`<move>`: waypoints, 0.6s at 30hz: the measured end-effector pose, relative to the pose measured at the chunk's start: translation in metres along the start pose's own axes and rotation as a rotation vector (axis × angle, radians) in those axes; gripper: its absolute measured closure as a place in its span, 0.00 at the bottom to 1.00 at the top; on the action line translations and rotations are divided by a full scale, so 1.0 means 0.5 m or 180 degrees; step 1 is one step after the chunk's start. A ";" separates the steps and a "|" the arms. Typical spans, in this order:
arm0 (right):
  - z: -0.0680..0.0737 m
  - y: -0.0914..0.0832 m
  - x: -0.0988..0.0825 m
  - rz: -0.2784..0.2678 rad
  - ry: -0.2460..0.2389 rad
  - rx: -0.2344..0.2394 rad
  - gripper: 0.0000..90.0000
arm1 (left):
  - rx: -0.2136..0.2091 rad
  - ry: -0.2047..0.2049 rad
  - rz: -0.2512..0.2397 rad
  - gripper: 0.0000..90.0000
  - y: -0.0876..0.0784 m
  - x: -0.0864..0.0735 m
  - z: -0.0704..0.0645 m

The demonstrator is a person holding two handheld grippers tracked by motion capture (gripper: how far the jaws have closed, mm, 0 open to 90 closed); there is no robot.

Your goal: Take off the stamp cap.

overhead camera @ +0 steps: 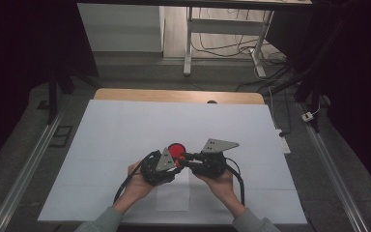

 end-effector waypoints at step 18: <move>0.005 0.003 -0.002 -0.0031 -0.0091 -0.0091 0.82 | -0.0020 -0.0020 0.0003 0.73 0.003 -0.003 -0.003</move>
Point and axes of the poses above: each handheld gripper's, and its own axes: y roughly forward along the jaws, x roughly out of its top, z roughly to its left, the point moved 7 cm from there along y, roughly forward along the jaws, and after that the axes turned 11 degrees about y, right-handed, at the moved point
